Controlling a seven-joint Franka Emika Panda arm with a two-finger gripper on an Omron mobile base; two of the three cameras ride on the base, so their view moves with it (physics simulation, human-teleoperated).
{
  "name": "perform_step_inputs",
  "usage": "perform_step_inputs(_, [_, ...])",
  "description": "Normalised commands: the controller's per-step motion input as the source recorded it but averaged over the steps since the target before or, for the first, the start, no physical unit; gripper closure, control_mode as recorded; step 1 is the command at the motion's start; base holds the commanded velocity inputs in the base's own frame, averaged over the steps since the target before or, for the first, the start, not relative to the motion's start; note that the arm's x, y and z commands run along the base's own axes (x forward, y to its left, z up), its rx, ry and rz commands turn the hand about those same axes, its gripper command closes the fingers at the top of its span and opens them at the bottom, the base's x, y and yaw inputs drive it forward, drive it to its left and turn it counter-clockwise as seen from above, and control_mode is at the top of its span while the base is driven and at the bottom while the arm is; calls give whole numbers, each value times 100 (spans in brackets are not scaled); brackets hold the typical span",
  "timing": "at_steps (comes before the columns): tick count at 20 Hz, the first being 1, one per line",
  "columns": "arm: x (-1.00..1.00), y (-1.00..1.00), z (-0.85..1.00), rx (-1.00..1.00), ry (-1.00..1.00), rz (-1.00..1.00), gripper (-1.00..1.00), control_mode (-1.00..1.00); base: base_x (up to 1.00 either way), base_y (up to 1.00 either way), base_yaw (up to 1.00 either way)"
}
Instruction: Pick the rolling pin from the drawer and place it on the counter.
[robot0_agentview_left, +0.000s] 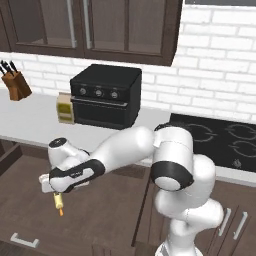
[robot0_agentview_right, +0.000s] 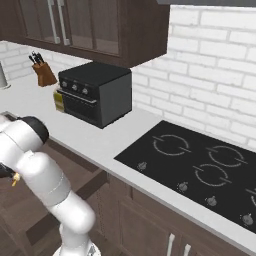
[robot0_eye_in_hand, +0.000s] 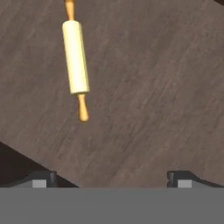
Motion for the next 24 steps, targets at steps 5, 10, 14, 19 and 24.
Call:
perform_step_inputs(5, [32,1,-45,-5,2,0,-100,-100,0,0,0])
perform_step_inputs(10, [32,15,-13,-3,1,0,-100,-100,0,0,0])
perform_step_inputs(14, [24,19,-34,-4,7,0,-100,-100,0,0,0])
perform_step_inputs(19, [8,18,-48,-3,3,2,-100,-100,0,0,0])
perform_step_inputs(24, [28,26,-49,-5,0,0,-100,-100,0,0,0])
